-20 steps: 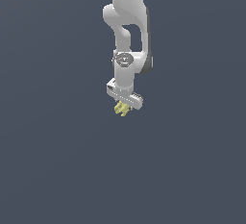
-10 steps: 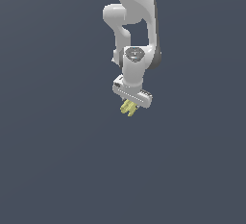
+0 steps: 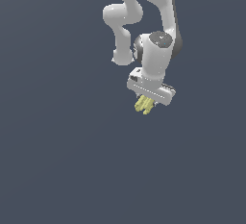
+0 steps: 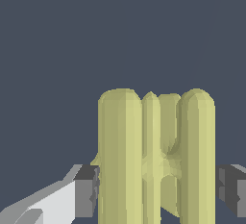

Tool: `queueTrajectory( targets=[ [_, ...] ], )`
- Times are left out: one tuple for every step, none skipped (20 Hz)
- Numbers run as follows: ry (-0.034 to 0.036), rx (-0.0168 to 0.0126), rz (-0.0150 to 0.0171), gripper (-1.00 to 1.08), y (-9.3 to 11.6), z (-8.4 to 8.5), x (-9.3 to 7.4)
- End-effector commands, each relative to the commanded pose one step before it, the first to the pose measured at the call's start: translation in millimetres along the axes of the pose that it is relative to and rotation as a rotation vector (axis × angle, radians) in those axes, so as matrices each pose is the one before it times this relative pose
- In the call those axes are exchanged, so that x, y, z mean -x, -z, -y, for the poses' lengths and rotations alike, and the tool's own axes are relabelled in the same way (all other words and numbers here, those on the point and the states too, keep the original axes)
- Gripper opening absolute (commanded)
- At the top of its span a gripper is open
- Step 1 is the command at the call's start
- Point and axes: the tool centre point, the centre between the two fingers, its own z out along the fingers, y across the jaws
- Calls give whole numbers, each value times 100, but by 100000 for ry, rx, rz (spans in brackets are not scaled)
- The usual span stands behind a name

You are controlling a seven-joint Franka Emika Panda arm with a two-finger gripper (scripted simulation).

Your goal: Pick up the object and move it to a goal position.

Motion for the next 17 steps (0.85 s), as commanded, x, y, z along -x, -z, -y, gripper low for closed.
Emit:
queueTrajectory(
  targets=[
    [-119, 106, 113, -100, 1479, 1702, 214],
    [0, 0, 0, -100, 492, 584, 58],
    [0, 0, 0, -100, 447, 537, 48],
    [0, 0, 0, -100, 404, 491, 40],
    [15, -30, 92, -100, 339, 443, 24],
    [0, 0, 0, -100, 322, 394, 29],
    [0, 0, 0, -100, 281, 345, 25],
    [0, 0, 0, -100, 241, 298, 20],
    [0, 0, 0, -100, 201, 251, 14],
    [0, 0, 0, -100, 163, 206, 9],
    [16, -29, 61, -100, 113, 162, -2],
    [0, 0, 0, -100, 86, 117, -3],
    [0, 0, 0, -100, 48, 73, -9],
    [0, 0, 0, -100, 11, 30, -15],
    [0, 0, 0, -100, -26, -14, -21],
    [0, 0, 0, -100, -52, -46, -23],
    [0, 0, 0, -100, -22, -21, -8]
  ],
)
